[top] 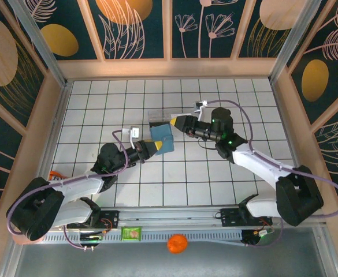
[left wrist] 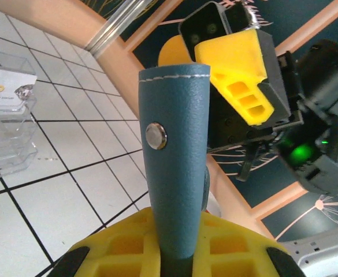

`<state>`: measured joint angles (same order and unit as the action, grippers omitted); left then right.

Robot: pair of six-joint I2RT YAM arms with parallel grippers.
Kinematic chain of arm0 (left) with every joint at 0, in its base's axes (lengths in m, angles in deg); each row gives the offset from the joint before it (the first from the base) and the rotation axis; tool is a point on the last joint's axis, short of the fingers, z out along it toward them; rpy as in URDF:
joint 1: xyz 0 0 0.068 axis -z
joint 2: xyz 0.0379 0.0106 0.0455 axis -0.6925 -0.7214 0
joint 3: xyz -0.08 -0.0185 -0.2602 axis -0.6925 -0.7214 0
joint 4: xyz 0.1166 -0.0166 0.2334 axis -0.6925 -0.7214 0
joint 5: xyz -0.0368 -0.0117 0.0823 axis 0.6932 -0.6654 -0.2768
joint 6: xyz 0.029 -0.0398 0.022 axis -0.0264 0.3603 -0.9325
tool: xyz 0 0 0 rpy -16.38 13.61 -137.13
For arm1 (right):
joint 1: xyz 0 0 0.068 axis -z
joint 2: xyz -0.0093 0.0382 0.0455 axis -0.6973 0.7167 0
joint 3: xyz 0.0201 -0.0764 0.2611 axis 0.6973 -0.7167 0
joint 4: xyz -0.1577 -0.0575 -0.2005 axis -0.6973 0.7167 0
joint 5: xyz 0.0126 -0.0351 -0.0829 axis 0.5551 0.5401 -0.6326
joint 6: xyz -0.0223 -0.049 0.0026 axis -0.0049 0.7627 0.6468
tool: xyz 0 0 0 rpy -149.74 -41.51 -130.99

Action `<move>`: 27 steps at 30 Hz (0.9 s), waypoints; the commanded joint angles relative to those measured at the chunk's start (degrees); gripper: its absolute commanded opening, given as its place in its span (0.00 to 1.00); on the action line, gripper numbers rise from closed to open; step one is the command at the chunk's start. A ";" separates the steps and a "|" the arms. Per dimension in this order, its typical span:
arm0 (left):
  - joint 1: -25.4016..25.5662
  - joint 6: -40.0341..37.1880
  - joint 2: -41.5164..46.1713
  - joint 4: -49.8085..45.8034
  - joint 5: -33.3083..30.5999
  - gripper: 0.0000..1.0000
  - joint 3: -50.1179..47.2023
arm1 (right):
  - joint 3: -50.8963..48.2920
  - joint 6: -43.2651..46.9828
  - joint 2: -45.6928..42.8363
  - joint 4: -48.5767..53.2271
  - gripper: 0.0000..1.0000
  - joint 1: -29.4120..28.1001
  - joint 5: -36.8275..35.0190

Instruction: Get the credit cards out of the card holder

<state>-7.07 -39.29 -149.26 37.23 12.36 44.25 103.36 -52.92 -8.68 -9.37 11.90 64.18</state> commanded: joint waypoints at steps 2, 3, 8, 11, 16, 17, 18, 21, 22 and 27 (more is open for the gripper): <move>1.60 -2.94 0.70 -6.83 -6.75 0.00 4.03 | 4.33 9.83 -5.49 18.86 0.51 -4.94 -20.84; 1.85 -2.95 0.31 -7.34 -8.10 0.00 4.26 | 5.35 10.10 -5.92 20.87 0.52 -6.76 -24.37; 3.02 -3.72 -0.90 -9.29 -14.33 0.00 5.50 | 9.00 7.90 -4.28 25.84 0.53 -13.56 -35.31; 3.80 -4.12 -0.70 -10.58 -18.57 0.00 5.97 | 11.31 6.71 -1.80 28.14 0.50 -16.43 -38.88; 4.27 -4.43 -0.29 -11.66 -22.05 0.00 6.06 | 13.40 6.28 2.30 28.65 0.46 -18.45 -37.83; 4.27 -4.45 -0.35 -11.58 -22.11 0.00 6.06 | 13.56 6.26 2.86 28.14 0.46 -18.75 -37.45; 4.31 -4.44 -0.35 -11.57 -22.21 0.00 6.06 | 13.62 6.26 3.28 27.75 0.46 -18.83 -37.10; 4.54 -4.54 -0.44 -11.56 -22.22 0.00 6.10 | 14.30 6.47 4.45 27.14 0.46 -19.27 -36.75; 4.52 -4.55 -0.43 -11.57 -22.17 0.00 6.06 | 14.54 6.57 4.78 26.93 0.46 -19.37 -36.59; 4.80 -5.04 -0.52 -11.53 -22.19 0.00 6.06 | 15.64 6.96 5.79 26.54 0.45 -20.20 -37.01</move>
<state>-2.70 -42.92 -150.00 24.66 -8.95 48.45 116.52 -46.36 -3.48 17.91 -7.49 28.84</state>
